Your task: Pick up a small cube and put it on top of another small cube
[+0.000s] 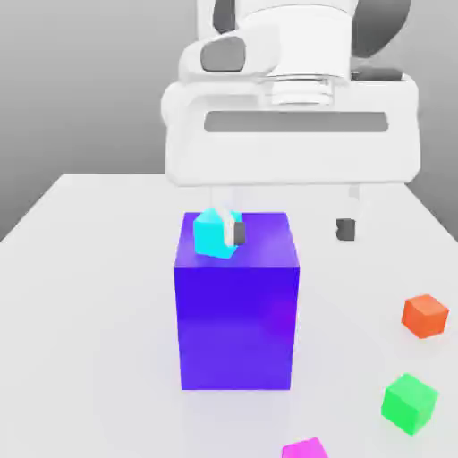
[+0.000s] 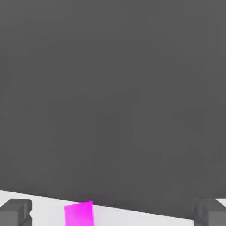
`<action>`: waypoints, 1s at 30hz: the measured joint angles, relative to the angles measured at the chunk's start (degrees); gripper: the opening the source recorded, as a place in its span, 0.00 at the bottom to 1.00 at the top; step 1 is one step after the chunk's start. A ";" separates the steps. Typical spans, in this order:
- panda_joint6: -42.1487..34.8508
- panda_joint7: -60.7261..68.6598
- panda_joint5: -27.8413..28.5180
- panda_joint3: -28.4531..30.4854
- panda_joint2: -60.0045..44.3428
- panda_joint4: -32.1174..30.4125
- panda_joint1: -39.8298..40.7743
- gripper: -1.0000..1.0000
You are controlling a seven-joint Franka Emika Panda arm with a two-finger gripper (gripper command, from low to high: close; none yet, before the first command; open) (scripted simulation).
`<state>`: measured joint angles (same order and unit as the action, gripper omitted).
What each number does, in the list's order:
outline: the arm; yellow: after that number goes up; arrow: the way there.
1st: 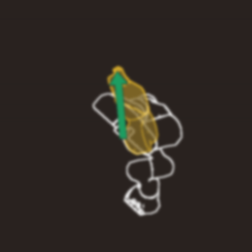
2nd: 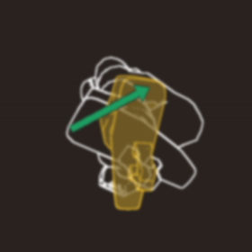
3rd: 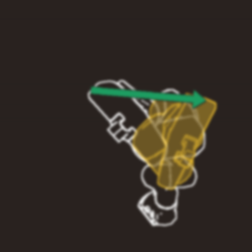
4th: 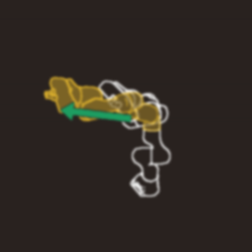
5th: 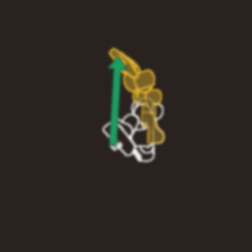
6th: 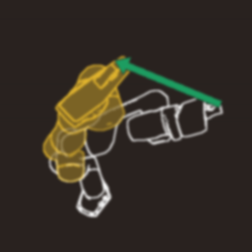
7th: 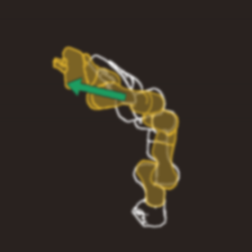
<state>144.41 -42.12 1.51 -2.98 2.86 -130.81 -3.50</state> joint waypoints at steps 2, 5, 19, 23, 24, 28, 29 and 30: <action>1.22 0.28 0.26 -0.21 -4.16 0.09 -0.55 0.50; 3.03 0.66 0.70 -0.51 -10.39 0.24 -0.99 0.50; 13.75 0.83 2.58 -0.12 -32.72 2.44 -3.02 0.00; 13.84 0.78 2.64 -0.12 -32.85 2.46 -3.02 0.00; 12.78 0.90 2.48 -0.28 -31.49 2.16 -2.90 0.00; 7.46 2.47 1.95 -1.51 -24.40 0.37 -2.66 0.00; 6.89 4.08 2.45 -2.42 -23.27 -0.26 -3.14 0.00; 6.44 5.85 2.93 -3.43 -22.21 -0.91 -3.61 0.00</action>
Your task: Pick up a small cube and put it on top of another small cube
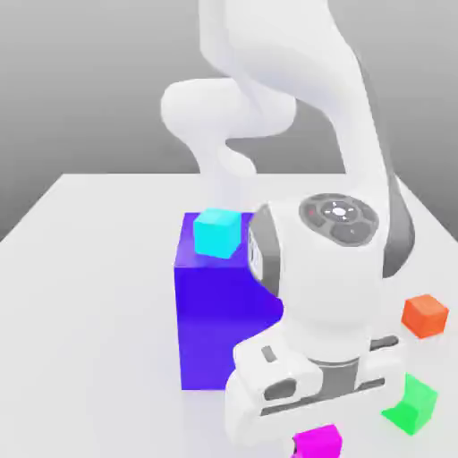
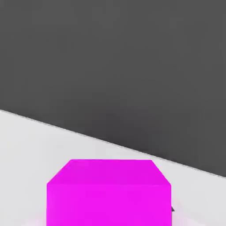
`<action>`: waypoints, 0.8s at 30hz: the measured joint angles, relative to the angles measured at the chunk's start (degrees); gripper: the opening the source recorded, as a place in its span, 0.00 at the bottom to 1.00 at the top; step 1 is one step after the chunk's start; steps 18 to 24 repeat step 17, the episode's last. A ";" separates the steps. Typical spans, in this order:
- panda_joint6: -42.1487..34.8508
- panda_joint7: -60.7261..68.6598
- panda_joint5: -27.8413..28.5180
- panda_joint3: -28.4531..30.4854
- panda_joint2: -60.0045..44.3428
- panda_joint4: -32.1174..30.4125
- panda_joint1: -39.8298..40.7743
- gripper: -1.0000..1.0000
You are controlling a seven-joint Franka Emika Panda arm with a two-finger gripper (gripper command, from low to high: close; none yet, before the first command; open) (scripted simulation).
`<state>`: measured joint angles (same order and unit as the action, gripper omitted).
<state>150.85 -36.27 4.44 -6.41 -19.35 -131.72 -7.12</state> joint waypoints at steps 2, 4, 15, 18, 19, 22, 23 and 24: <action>-0.76 3.92 0.87 -2.20 1.99 -1.34 -1.01 0.00; -1.46 8.16 1.44 -4.54 3.93 -2.70 -1.98 0.00; 4.21 18.14 6.70 -8.65 1.09 -6.13 -6.91 1.00; 4.21 18.14 6.70 -8.65 1.09 -6.13 -6.91 1.00; 4.21 18.14 6.70 -8.65 1.09 -6.13 -6.91 1.00; 4.21 18.14 6.70 -8.65 1.09 -6.13 -6.91 1.00; 4.21 18.14 6.70 -8.65 1.09 -6.13 -6.91 1.00; 4.21 18.14 6.70 -8.65 1.09 -6.13 -6.91 1.00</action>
